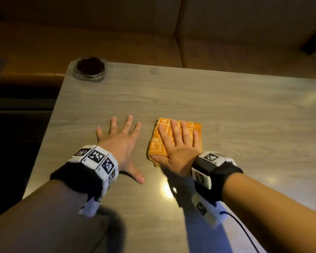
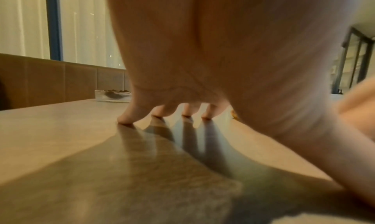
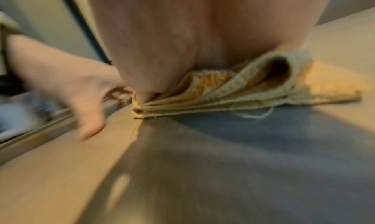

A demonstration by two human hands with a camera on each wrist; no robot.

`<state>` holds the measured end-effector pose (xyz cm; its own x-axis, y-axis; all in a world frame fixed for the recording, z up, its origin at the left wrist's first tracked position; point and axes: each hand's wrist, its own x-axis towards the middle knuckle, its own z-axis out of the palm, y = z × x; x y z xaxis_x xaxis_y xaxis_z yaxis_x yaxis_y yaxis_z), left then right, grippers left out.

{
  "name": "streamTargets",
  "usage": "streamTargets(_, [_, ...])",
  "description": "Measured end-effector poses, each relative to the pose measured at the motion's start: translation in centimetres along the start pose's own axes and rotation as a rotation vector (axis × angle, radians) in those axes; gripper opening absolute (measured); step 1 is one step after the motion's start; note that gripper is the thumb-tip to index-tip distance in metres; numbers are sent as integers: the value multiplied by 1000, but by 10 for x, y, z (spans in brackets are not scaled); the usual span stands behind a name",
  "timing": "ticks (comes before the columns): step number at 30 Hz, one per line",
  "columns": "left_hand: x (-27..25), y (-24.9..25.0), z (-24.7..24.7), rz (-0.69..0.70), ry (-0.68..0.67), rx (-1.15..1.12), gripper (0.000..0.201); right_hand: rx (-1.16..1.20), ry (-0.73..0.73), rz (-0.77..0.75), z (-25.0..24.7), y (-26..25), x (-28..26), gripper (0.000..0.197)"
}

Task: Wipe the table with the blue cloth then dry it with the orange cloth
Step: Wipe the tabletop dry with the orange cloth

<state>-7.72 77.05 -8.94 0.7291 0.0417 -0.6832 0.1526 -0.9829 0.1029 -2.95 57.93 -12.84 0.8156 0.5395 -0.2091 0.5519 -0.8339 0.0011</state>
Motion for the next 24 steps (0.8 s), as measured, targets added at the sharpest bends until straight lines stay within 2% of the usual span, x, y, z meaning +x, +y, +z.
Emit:
streamTargets(3, [3, 1, 2, -1, 8, -4, 166, -37, -20, -191, 6, 7, -36, 86])
streamTargets(5, [2, 1, 1, -5, 7, -8, 165, -36, -80, -220, 2, 16, -21, 87])
streamTargets(7, [0, 2, 0, -4, -8, -8, 164, -40, -30, -150, -8, 18, 21, 88])
streamTargets(9, [0, 2, -2, -1, -26, -8, 163, 29, -94, -9, -16, 14, 58, 86])
streamTargets(11, [2, 2, -4, -3, -43, -11, 164, 32, -78, 44, -15, 9, 75, 85])
streamTargets(13, [5, 2, -5, -5, -92, -29, 163, -21, 0, -12, -12, 4, 58, 87])
streamTargets(15, [9, 3, -5, -13, -136, -39, 164, -21, -8, -132, -4, 12, 37, 85])
streamTargets(18, [15, 1, -8, -7, -168, -39, 160, -19, -41, -163, -17, 27, 69, 86])
streamTargets(19, [15, 1, -11, -1, -152, -43, 155, -21, 14, -126, -22, 30, 95, 85])
streamTargets(20, [16, 1, -15, 2, -114, -47, 151, -2, 3, -57, -27, 31, 121, 84])
streamTargets(22, [24, -1, -33, -3, -23, -73, 145, 75, -128, 85, -34, 25, 156, 83])
streamTargets(24, [44, -5, -61, -11, 33, -118, 141, 29, -116, 76, -34, 20, 156, 84])
